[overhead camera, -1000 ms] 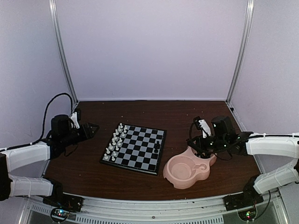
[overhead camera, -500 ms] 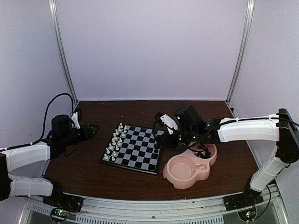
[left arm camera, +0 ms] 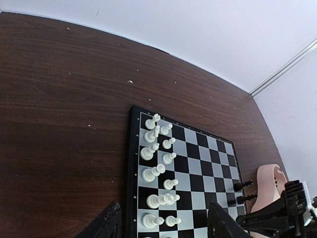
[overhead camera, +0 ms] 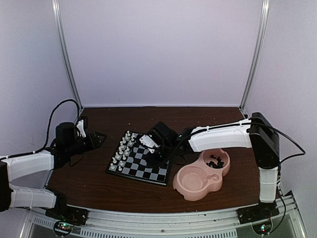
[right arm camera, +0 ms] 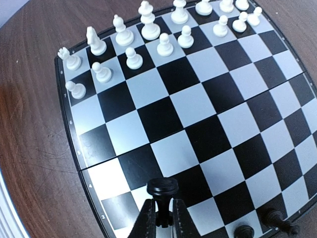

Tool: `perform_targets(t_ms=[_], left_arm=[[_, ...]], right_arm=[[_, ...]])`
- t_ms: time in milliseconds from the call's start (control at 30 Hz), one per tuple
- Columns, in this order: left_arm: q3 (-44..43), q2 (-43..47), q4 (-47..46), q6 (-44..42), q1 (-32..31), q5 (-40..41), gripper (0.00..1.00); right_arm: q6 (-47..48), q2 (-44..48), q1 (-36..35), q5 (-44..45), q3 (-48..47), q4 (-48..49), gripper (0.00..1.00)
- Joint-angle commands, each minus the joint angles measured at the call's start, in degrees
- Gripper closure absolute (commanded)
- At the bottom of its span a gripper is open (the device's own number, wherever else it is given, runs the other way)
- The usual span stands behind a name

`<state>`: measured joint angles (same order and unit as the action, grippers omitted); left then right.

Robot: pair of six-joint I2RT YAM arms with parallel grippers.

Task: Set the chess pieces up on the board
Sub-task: Place the rook on the chessboard.

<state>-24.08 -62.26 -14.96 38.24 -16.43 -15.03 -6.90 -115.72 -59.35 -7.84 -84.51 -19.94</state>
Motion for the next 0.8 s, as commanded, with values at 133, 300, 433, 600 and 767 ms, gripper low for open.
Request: perform_targets(t_ms=[133, 300, 433, 600, 767], left_arm=[[-1.39, 0.22, -2.11, -0.62, -0.45, -0.13, 0.4], [-1.67, -0.49, -2.31, -0.64, -0.45, -0.42, 0.4], [-1.76, -0.52, -2.32, -0.45, -0.45, -0.52, 0.4], [-1.94, 0.21, -2.04, -0.14, -0.7, -1.07, 0.4], [-1.94, 1.21, -1.41, -0.59, -1.13, -0.52, 0.4]], right_arm=[[0.1, -5.2, -1.42, 4.92, -3.22, -0.79, 0.92], [1.32, -5.76, -2.23, 5.8, -3.03, -0.97, 0.88], [1.6, -5.85, -2.53, 6.54, -3.09, -1.06, 0.81], [1.71, -5.49, -2.7, 7.41, -2.27, -0.33, 0.72], [1.55, -4.46, -2.7, 7.4, -1.54, 0.43, 0.7]])
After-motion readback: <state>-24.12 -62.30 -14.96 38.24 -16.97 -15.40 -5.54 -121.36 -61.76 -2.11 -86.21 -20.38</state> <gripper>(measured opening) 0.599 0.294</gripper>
